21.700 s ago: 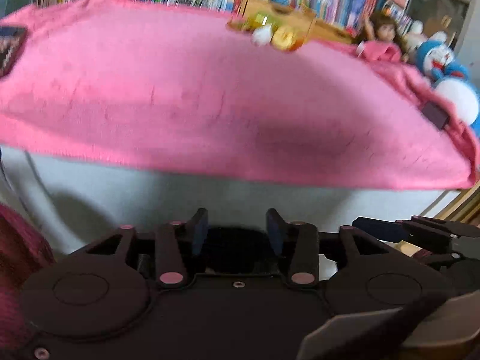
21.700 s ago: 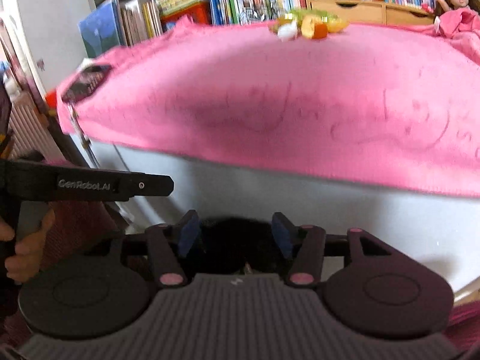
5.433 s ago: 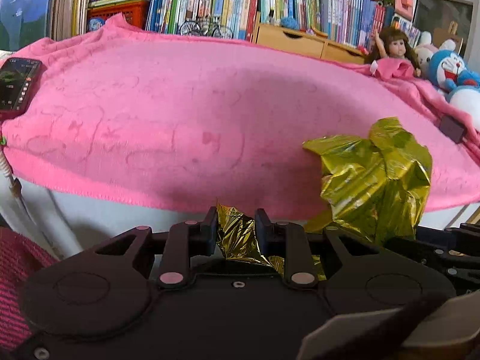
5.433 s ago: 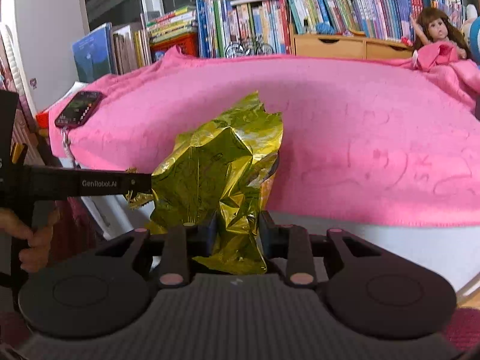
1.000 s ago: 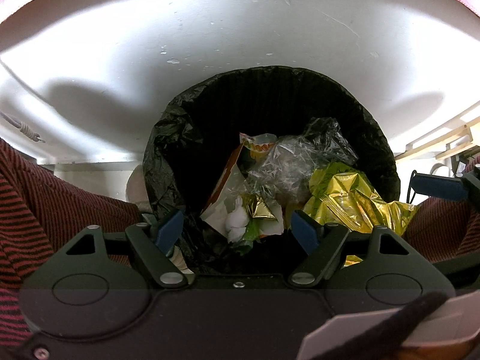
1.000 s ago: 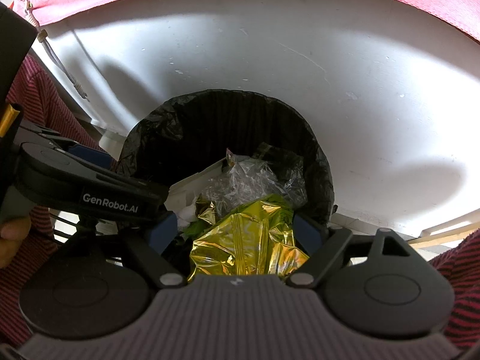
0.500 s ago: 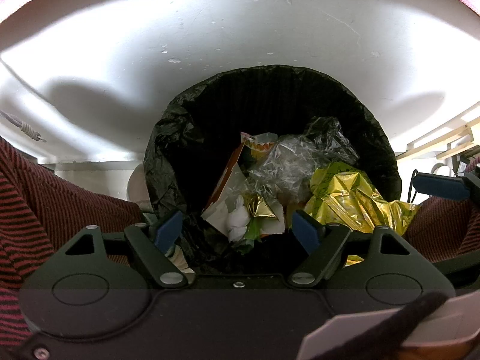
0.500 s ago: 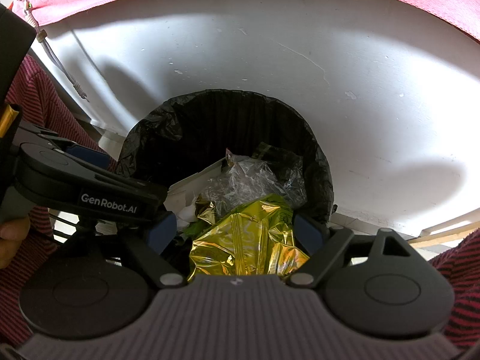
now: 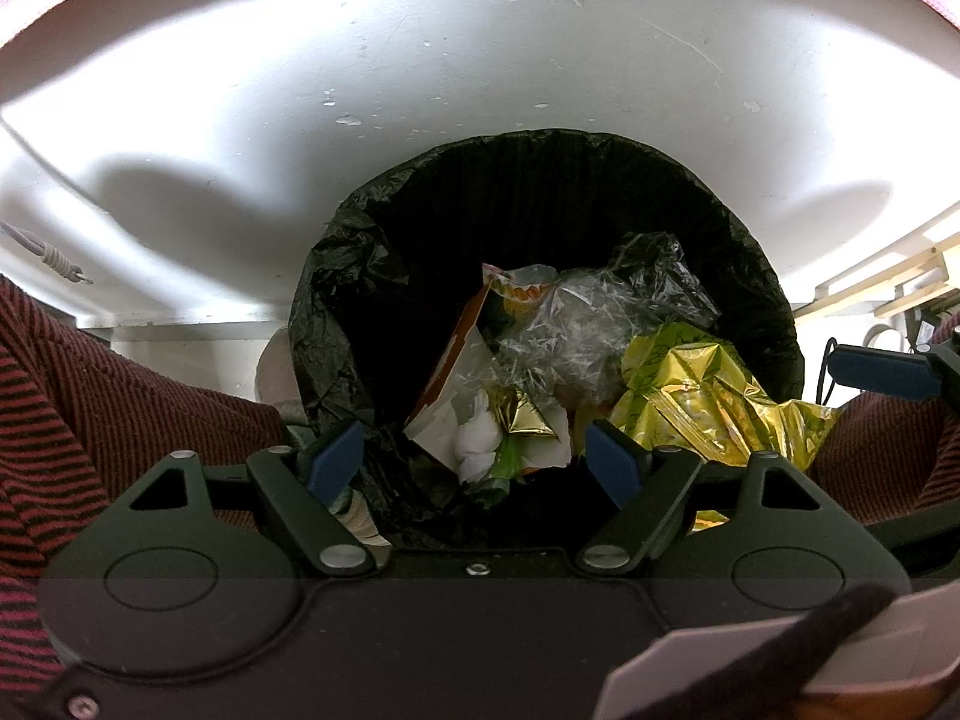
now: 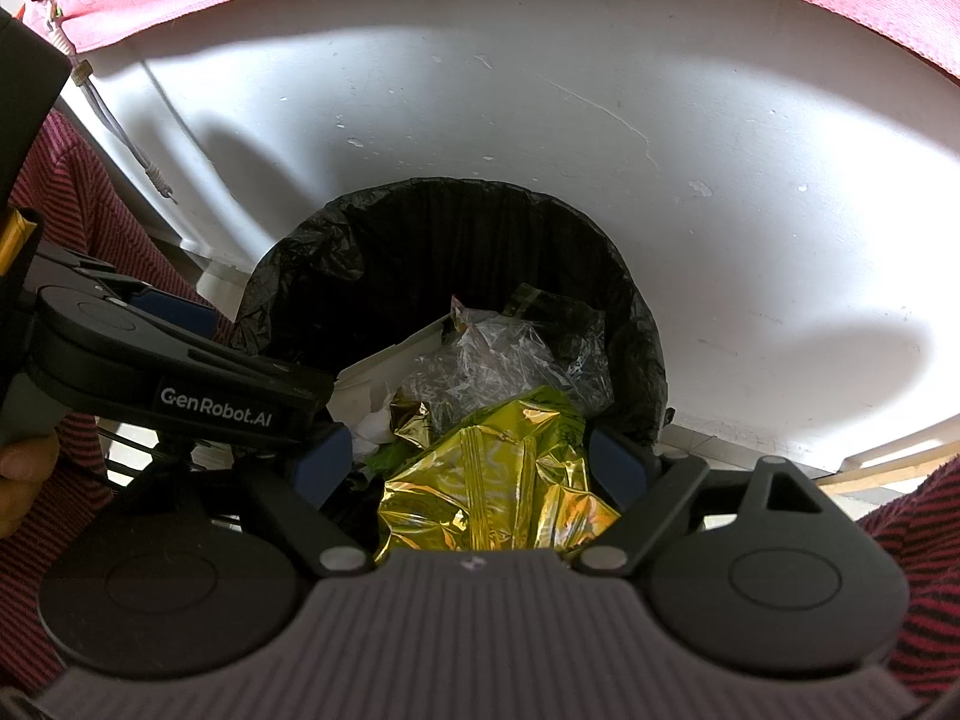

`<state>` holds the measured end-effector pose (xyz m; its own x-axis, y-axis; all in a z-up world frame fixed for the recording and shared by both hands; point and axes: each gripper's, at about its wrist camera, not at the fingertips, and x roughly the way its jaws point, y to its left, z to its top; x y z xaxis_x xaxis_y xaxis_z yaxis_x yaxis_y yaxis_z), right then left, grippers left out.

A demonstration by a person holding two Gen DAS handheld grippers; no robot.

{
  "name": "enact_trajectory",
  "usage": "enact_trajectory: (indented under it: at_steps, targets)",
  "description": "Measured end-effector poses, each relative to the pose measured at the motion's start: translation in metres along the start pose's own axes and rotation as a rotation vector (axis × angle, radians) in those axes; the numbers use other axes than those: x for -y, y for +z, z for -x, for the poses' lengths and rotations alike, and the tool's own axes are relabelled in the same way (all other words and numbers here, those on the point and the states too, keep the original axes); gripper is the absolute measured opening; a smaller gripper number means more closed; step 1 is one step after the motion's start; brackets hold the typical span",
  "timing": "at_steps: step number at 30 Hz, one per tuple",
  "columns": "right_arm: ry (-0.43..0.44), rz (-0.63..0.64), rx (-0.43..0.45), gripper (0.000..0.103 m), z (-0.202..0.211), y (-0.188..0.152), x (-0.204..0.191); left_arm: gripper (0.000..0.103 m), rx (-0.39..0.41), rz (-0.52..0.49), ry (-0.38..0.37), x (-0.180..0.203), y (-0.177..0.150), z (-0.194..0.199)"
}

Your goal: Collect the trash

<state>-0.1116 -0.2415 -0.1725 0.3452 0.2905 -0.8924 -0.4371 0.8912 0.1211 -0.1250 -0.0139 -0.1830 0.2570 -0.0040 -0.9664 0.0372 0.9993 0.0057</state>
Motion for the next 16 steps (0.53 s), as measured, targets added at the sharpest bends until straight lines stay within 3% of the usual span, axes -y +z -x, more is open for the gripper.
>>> enact_trajectory:
  at_steps: [16]
  targets:
    - [0.000,0.001,0.001,0.093,0.0000,0.0000,0.0002,0.080,0.006,0.001,-0.003,-0.0008,-0.0001,0.0015]
